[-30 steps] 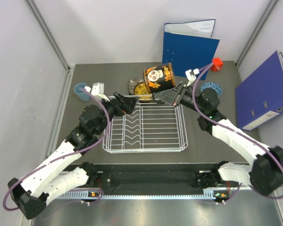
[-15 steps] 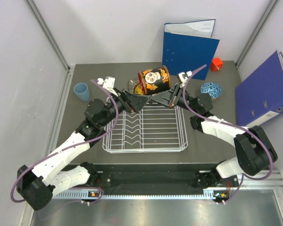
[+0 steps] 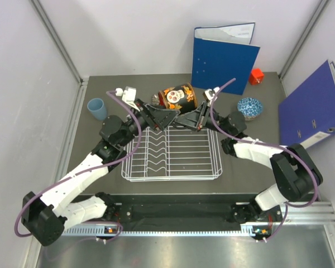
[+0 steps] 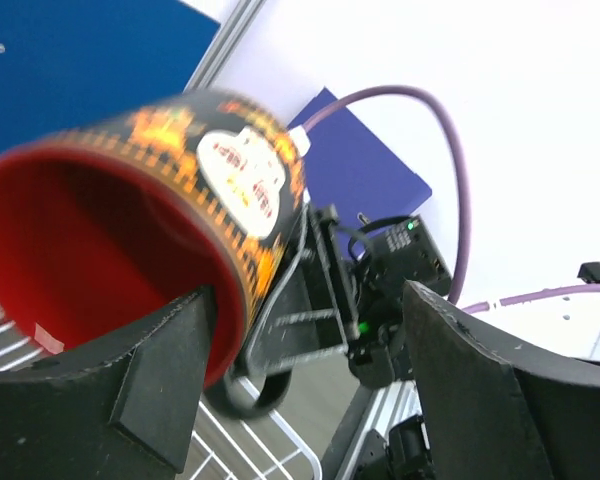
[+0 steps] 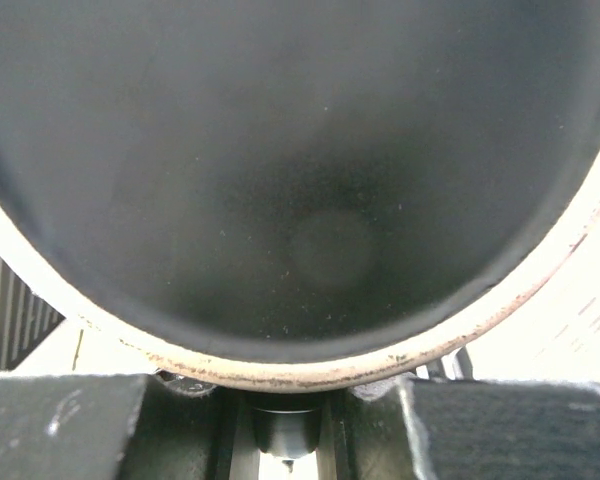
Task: Unload the mixed dishes from the dish rack
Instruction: Pick up the cup from the dish rack.
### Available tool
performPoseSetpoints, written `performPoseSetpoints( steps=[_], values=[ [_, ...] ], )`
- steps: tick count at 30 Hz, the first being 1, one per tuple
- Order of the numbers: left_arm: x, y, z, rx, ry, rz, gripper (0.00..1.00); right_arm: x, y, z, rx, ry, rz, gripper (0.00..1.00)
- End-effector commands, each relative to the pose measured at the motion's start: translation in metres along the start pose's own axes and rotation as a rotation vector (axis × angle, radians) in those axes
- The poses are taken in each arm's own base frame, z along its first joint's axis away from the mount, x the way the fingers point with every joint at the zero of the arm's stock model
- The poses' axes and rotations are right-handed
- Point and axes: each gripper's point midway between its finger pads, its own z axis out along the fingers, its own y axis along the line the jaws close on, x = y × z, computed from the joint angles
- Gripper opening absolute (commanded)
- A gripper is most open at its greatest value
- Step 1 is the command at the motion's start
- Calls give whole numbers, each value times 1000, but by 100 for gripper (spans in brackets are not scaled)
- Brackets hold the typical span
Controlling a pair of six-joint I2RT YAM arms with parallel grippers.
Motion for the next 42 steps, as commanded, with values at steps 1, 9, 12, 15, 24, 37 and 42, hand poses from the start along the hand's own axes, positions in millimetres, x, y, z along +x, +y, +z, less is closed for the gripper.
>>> performPoseSetpoints(
  steps=[1,9,12,15,24,37,42],
  values=[
    [-29,-19,7,65,-84,71,78,7,77,2,-302,-11,-237,0],
    [-28,-11,10,61,-103,65,31,20,70,1,-296,12,-222,0],
    [-23,-8,12,59,-86,52,36,25,69,1,-296,26,-219,0],
    [-18,-8,15,82,-69,38,38,29,67,3,-294,43,-214,0],
    [-12,-6,18,151,-29,-39,0,39,66,-1,-305,74,-211,0],
    [-59,35,31,-180,23,83,0,2,28,-2,133,-3,-418,100],
    [-102,79,32,-390,1,101,0,-38,7,-23,477,-115,-530,100]
  ],
)
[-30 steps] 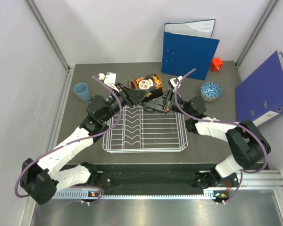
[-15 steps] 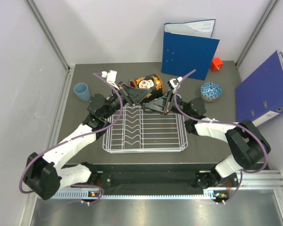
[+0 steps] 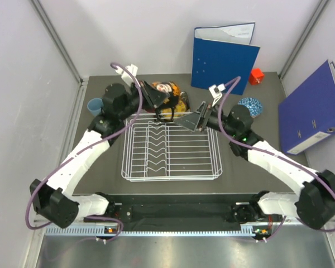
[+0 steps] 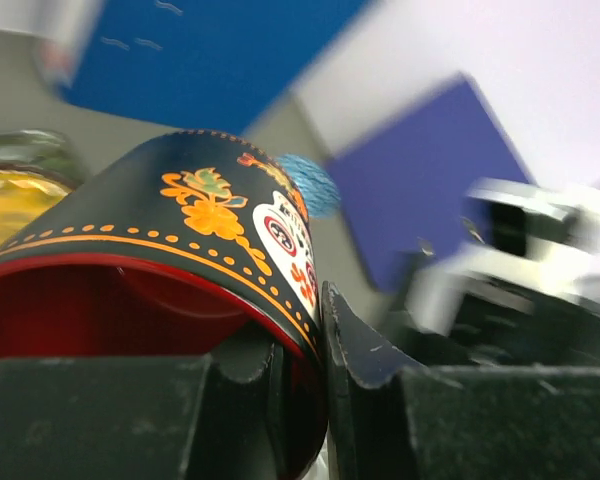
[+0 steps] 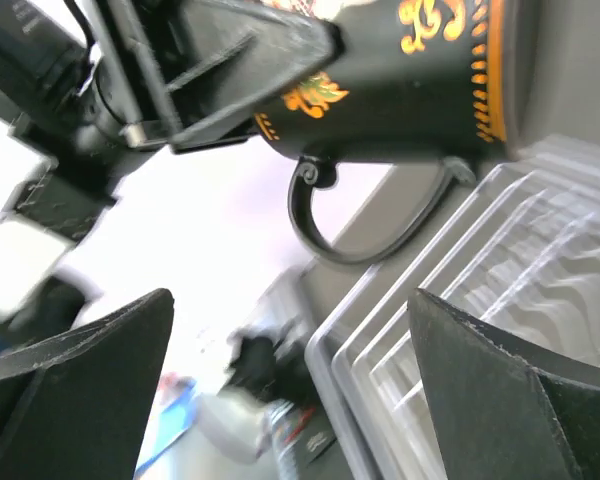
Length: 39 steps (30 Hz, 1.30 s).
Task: Unload the mixed dishes from the dish rack
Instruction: Pick up the cup from the dish rack, then place the cup at the center of the board.
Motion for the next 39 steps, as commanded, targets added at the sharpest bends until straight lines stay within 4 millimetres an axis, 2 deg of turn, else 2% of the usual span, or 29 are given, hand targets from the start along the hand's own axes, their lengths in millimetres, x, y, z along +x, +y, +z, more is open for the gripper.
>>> performPoseSetpoints(
  steps=[1,2,3,4,5,6,7,8,9,10,11,12,14,16,17,18,20,26,30,32,39],
  values=[
    [-84,32,-2,-217,-183,90,0,-44,-26,-20,336,-104,-212,100],
    [-108,32,-6,-253,-228,107,0,-51,-28,-23,381,-119,-232,100],
    [-96,66,-1,-393,-167,86,0,-60,-41,-30,473,-157,-235,100],
    [-105,83,-2,-496,-180,85,0,-51,-55,-39,554,-119,-213,100],
    [-134,83,-7,-557,-235,105,0,-54,-57,-41,584,-119,-216,100],
    [-127,111,6,-635,-191,102,0,-53,-67,-45,638,-112,-213,100],
    [-120,127,5,-706,-136,117,0,-49,-74,-49,672,-88,-208,100],
    [-146,122,5,-725,-183,135,0,-48,-77,-51,686,-76,-220,99],
    [-136,151,19,-794,-130,138,0,-47,-79,-52,700,-73,-226,100],
    [-131,164,18,-852,-83,158,0,-47,-82,-55,717,-74,-227,100],
    [-150,162,18,-863,-124,168,0,-44,-86,-58,729,-65,-236,100],
    [-143,186,26,-914,-97,169,0,-43,-85,-59,729,-64,-243,100],
    [-154,199,28,-932,-117,180,0,-42,-86,-61,725,-65,-255,100],
    [-153,224,33,-970,-103,180,0,-39,-87,-62,719,-62,-259,100],
    [-158,226,36,-965,-111,175,0,-37,-89,-63,719,-55,-265,100],
    [-153,239,43,-968,-92,166,0,-35,-88,-61,707,-47,-265,100],
    [-157,251,46,-972,-102,158,0,-32,-91,-60,704,-33,-268,100],
    [-141,294,51,-1020,-50,148,0,-26,-98,-56,699,-12,-263,100],
    [-116,329,51,-1071,25,128,0,-23,-100,-56,700,-5,-257,100],
    [-101,343,49,-1089,56,120,0,-21,-102,-57,709,1,-253,100],
    [-69,382,43,-1131,131,53,0,-16,-111,-56,725,19,-236,100]
  ],
)
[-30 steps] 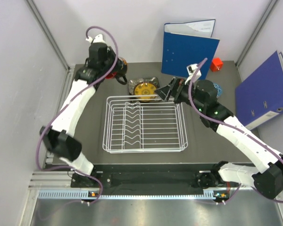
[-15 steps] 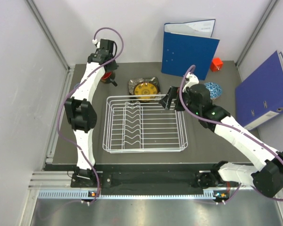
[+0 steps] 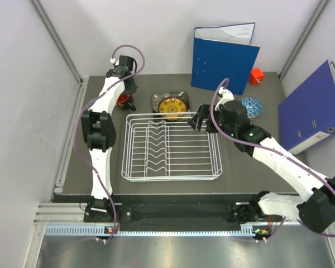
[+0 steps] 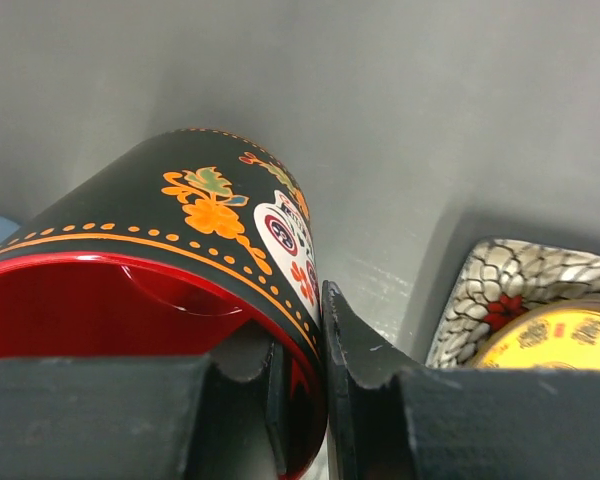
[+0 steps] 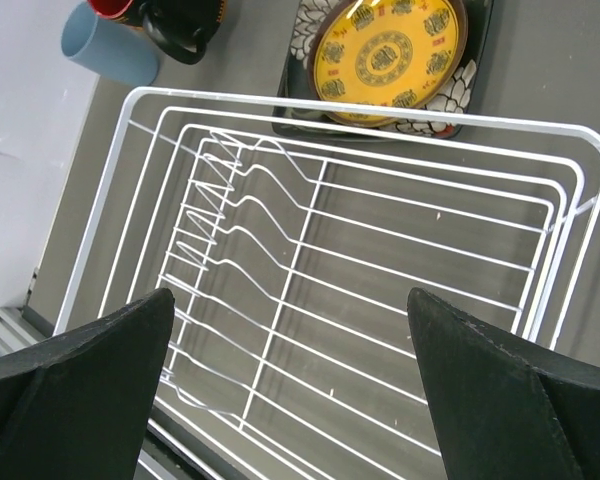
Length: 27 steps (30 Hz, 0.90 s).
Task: Unload the mixed dishes from the dish rack
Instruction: Place the cup at the center of the board, then reset both arms
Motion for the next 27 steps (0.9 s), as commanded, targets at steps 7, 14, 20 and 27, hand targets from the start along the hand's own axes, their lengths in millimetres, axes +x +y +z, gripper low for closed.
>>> performPoseSetpoints(
  steps=[7,14,20,27],
  values=[
    [-10,16,25,5,-10,-74,0,-3,3,10,-15,-1,-6,100],
    [-5,20,22,24,9,-90,23,-1,2,10,-13,3,-7,100],
    [-54,9,-26,91,-133,-111,63,-1,3,11,-16,5,-7,100],
    [-107,-3,-102,160,-300,-154,75,-7,6,11,-22,-11,-6,100]
  ],
)
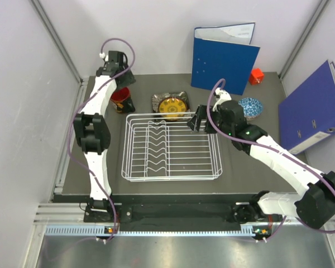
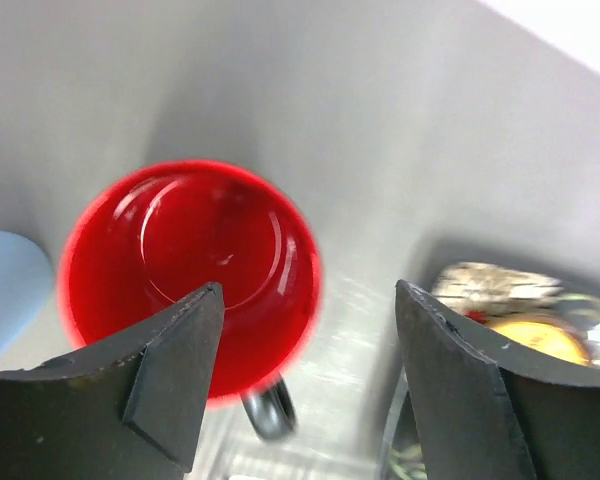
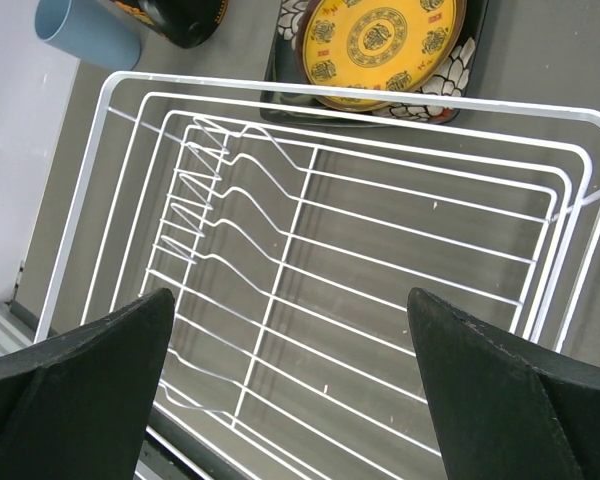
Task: Unload the mixed dishes from the dish rack
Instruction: Reset both arms
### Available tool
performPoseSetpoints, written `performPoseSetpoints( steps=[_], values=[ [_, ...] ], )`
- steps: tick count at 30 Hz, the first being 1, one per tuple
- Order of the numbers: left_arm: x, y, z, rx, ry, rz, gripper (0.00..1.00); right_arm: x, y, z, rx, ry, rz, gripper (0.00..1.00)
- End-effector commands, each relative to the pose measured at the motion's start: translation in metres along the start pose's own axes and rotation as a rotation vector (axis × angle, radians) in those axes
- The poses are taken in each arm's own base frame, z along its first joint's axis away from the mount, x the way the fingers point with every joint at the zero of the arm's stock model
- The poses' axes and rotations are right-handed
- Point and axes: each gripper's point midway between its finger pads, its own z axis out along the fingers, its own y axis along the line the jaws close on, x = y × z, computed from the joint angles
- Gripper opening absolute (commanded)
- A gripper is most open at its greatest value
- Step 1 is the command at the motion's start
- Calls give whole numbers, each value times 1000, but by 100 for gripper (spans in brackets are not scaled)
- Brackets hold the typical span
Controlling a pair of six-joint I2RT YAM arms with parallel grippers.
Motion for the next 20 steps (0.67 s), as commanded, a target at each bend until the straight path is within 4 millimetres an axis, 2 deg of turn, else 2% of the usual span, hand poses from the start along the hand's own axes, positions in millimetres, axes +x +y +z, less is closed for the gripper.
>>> performPoseSetpoints(
  steps=[1,2,3,4,5,6,7,8,9,10,11,12,13,14,15,16,17,18,19,20],
  values=[
    [-90,-33,-105,126,-290,-51,75,-21,13,-3,-38,-60,-8,100],
    [-102,-37,-132,150,-346,-52,75,-22,13,-3,-35,-65,-9,100],
    [-104,-51,-149,180,-379,-33,76,-23,11,-4,-21,-71,-10,100],
    [-102,-54,-159,174,-401,-25,79,-23,8,-4,-9,-73,-17,99],
    [-106,-59,-188,190,-447,-23,87,-25,7,-6,-1,-83,-20,100],
    [-94,-79,-204,218,-464,24,98,-25,5,-7,10,-86,-26,100],
    [-77,-75,-201,161,-463,49,99,-27,-2,-8,43,-99,-31,100],
    [-71,-80,-225,178,-492,59,99,-30,-2,-12,47,-114,-33,100],
    [-33,-96,-222,189,-458,125,99,-29,-7,-14,67,-122,-33,100],
    [-26,-95,-241,187,-484,130,99,-29,-8,-16,72,-130,-34,100],
    [-9,-99,-246,194,-476,153,99,-32,-7,-22,71,-150,-34,100],
    [32,-109,-243,216,-426,212,99,-32,-10,-24,84,-159,-40,100],
    [40,-111,-259,255,-438,213,99,-32,-10,-27,90,-166,-42,100],
    [54,-112,-264,273,-426,227,99,-36,-8,-33,87,-188,-47,100],
    [82,-113,-262,286,-387,254,99,-34,-10,-34,98,-193,-49,100],
    [86,-108,-275,313,-390,244,99,-37,-9,-39,95,-209,-50,100],
    [93,-105,-279,326,-385,241,99,-38,-10,-41,102,-222,-51,99],
    [114,-99,-275,332,-360,260,99,-37,-9,-43,102,-227,-56,100],
    [111,-95,-289,366,-379,237,99,-39,-8,-47,100,-240,-57,99],
    [119,-94,-294,396,-366,239,99,-41,-8,-48,103,-255,-58,100]
  ],
)
